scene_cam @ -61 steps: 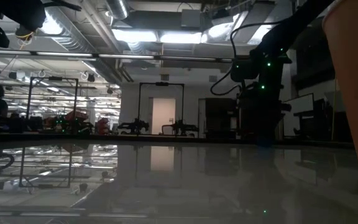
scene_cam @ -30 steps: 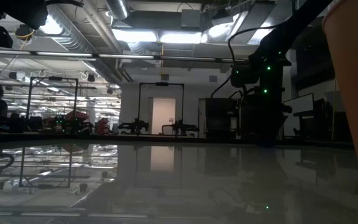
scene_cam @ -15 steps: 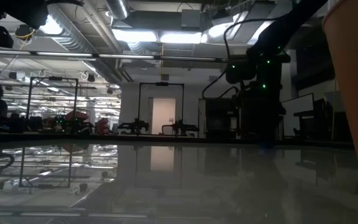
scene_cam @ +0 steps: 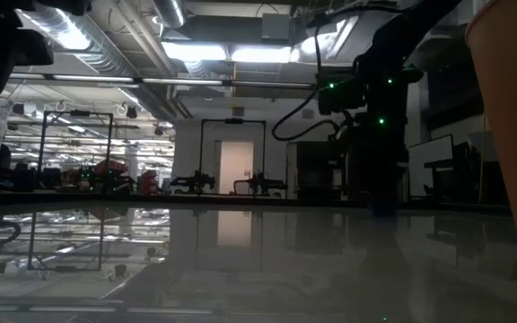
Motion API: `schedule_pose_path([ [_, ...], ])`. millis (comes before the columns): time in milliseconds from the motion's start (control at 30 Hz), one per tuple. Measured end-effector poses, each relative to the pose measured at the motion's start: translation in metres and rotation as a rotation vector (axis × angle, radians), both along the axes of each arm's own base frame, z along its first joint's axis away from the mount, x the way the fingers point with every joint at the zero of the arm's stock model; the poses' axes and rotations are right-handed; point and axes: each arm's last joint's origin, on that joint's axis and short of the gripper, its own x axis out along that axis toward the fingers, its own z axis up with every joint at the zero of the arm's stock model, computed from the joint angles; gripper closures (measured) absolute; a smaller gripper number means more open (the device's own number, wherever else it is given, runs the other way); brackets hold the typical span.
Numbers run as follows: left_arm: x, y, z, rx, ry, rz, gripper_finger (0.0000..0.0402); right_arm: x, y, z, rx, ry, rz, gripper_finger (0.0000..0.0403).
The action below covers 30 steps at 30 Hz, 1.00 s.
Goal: Sort blocks by size
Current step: Put the small blue game piece into the transparent bin
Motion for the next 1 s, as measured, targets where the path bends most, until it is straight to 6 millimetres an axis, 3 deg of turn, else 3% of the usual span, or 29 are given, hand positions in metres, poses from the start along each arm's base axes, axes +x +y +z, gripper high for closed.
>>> schedule_pose_path([
  [200,0.001,-0.001,0.0,0.003,-0.016,-0.019,0.0247,0.005,0.009,-0.009,-0.003,0.026,0.034,0.0277],
  [467,0.001,-0.001,0.0,0.012,-0.02,-0.046,0.0247,0.017,0.011,0.001,0.129,-0.099,0.055,0.029],
  [733,0.004,0.0,0.001,0.06,-0.075,-0.019,0.0247,0.051,0.013,0.022,0.37,-0.462,0.175,0.0289],
  [1000,0.02,-0.003,0.011,0.233,-0.338,-0.139,0.0247,0.071,0.016,0.041,0.523,-0.766,0.352,0.0287],
])
